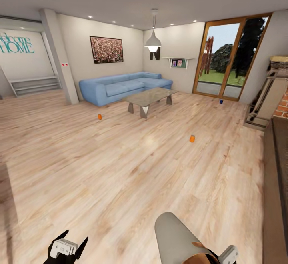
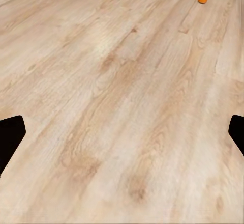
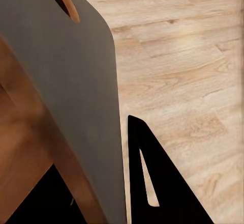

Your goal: Put the three can of soda from the living room inside the tash can in the kitchen.

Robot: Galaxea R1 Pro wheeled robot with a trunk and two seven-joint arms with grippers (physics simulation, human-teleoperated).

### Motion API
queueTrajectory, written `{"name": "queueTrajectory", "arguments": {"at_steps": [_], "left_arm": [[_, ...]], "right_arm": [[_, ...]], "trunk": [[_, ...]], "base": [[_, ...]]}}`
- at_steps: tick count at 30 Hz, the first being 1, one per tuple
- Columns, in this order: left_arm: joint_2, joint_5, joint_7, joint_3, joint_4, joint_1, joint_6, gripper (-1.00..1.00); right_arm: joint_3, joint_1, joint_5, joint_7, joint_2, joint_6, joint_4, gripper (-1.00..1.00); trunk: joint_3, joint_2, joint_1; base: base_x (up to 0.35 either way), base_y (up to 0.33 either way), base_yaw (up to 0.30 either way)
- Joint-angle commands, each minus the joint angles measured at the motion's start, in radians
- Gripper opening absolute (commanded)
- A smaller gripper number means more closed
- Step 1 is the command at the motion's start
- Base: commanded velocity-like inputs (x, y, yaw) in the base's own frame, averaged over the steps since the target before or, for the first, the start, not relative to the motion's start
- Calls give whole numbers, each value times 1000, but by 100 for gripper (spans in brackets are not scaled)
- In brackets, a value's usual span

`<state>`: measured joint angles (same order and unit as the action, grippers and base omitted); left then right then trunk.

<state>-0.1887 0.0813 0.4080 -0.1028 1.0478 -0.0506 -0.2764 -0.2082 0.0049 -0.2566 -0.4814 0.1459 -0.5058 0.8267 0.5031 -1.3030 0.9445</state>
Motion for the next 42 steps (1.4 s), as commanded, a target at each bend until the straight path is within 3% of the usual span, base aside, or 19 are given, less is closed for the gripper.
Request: {"name": "queueTrajectory", "arguments": {"at_steps": [1, 23, 42], "left_arm": [[0, 0, 0, 0, 0, 0, 0, 100], [0, 0, 0, -1, 0, 0, 0, 100], [0, -2, 0, -2, 0, 0, 2, 100]], "right_arm": [[0, 0, 11, -6, 0, 1, 2, -100], [-1, 0, 11, -3, -10, 1, 2, -100], [-2, 0, 8, -2, -22, 1, 2, -100]], "trunk": [[0, 0, 0], [0, 0, 0], [0, 0, 0]], "base": [[263, 166, -184], [263, 167, -141], [263, 172, -50]]}}
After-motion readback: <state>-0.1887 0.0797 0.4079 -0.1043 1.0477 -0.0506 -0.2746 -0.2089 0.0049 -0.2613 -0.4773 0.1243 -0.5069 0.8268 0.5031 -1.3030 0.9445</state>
